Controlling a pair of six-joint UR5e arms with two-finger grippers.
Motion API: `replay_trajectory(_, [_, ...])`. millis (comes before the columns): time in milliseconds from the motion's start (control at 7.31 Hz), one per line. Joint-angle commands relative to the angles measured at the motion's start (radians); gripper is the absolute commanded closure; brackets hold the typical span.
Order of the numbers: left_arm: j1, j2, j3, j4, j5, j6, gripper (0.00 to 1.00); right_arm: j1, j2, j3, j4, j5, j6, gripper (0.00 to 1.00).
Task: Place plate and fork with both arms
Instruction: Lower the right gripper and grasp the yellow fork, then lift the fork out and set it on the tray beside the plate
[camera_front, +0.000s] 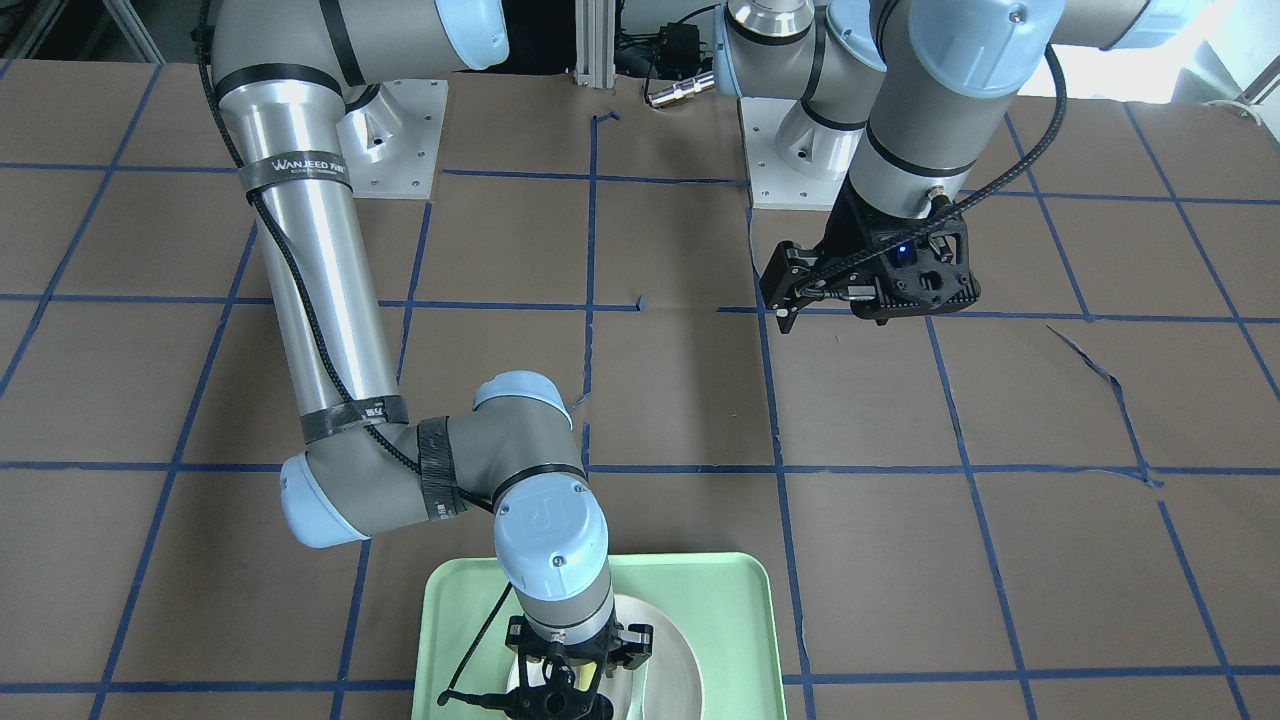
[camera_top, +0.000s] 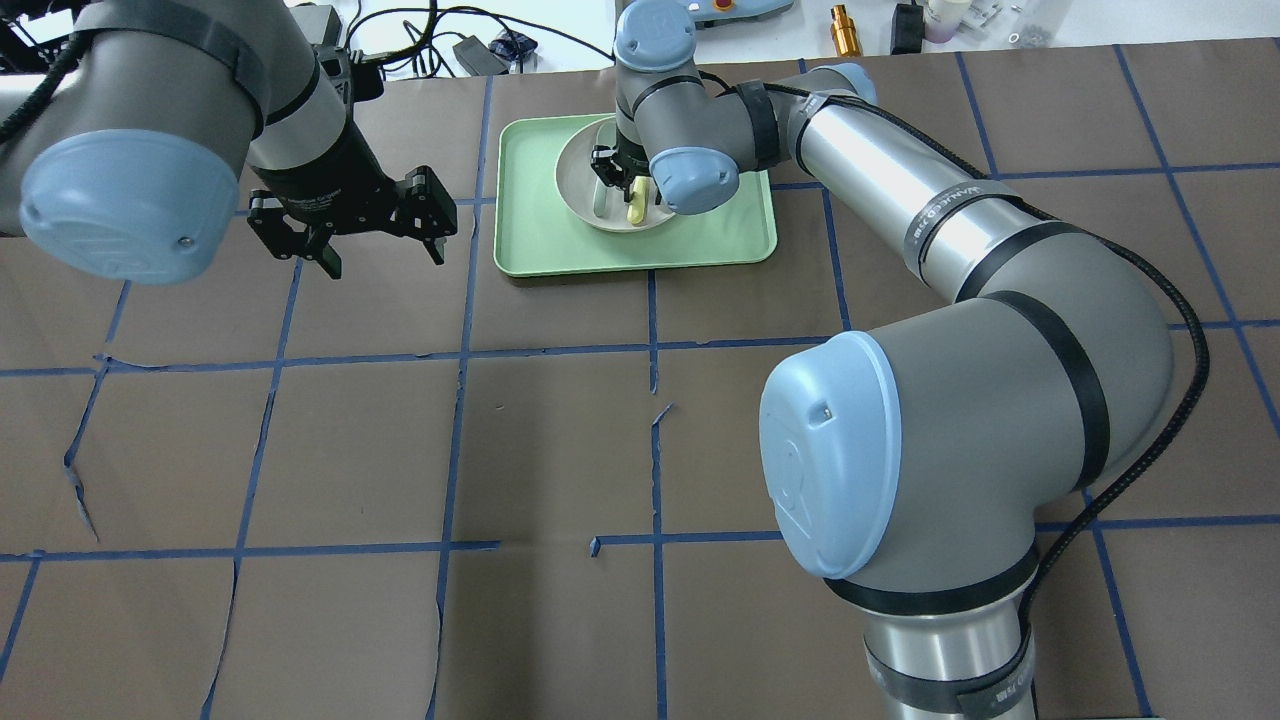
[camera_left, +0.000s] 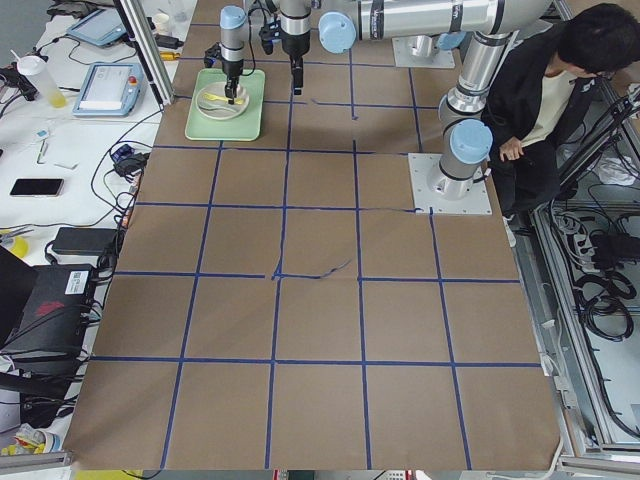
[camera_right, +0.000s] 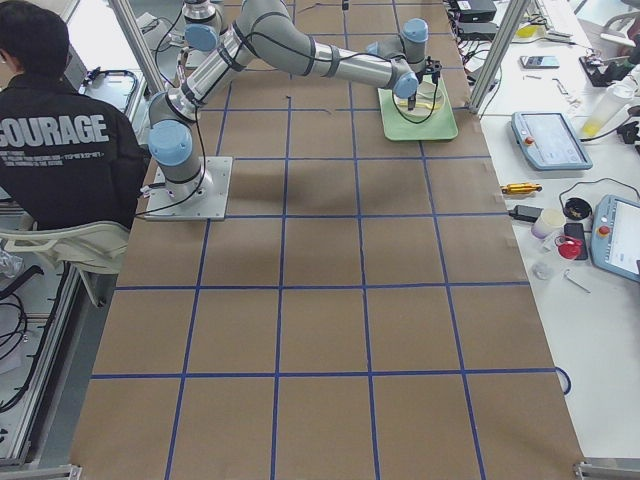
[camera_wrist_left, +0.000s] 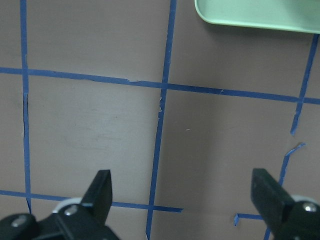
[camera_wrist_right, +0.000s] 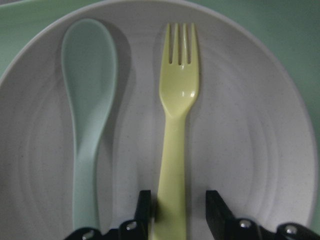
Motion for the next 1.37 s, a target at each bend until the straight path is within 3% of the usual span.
replay_trajectory(0, [-0.001,0.0,0.0,0.0,0.0,0.0,0.0,0.0,-0.007,0.009,-0.001,-0.007,-0.002,0.87])
replay_trajectory(547, [0.0,0.0,-0.002,0.0,0.0,0.0,0.0,-0.027,-0.095,0.048,0.061,-0.013,-0.121,0.87])
replay_trajectory(821, [0.0,0.005,-0.027,0.003,0.003,-0.002,0.0,-0.107,-0.101,0.067,0.062,-0.012,-0.214,0.87])
replay_trajectory(1231, [0.0,0.005,-0.029,0.005,0.003,-0.003,0.0,-0.121,-0.083,0.108,0.052,-0.012,-0.241,0.87])
